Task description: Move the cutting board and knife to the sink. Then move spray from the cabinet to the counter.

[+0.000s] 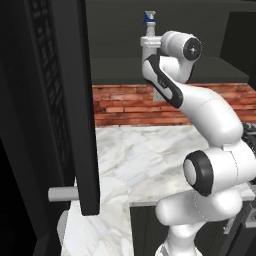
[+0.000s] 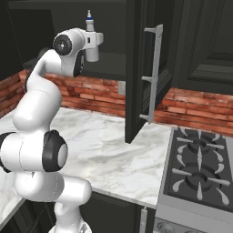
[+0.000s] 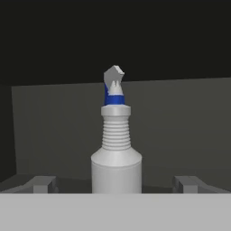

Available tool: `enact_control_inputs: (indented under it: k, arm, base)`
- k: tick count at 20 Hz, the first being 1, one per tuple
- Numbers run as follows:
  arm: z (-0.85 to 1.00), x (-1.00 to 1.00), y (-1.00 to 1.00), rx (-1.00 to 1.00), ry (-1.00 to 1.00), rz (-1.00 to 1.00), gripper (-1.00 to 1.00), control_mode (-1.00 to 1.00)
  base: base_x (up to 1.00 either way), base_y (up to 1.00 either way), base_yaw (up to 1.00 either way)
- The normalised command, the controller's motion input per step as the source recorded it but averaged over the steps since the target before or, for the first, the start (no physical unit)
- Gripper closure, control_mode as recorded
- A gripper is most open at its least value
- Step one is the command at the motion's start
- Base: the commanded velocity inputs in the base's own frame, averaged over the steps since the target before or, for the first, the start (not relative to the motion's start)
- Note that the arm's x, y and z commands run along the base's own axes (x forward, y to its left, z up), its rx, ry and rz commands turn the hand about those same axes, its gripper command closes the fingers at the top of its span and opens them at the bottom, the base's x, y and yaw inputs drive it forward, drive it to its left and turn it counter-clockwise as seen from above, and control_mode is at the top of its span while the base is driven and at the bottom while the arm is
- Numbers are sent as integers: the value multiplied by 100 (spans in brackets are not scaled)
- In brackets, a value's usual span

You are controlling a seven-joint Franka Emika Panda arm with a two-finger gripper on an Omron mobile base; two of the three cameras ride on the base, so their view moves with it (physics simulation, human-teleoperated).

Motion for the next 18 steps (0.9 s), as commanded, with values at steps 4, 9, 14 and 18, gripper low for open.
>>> enact_control_inputs:
  k: [4,9,14,18]
  arm:
    - [0,13,0,0,0,0,-100,-100]
    - [0,14,0,0,0,0,-100,-100]
    - [0,20,0,0,0,0,-100,-100]
    - [0,19,0,0,0,0,-100,-100]
  base:
    - [0,0,0]
    - [0,0,0]
    - [0,0,0]
    - [0,0,0]
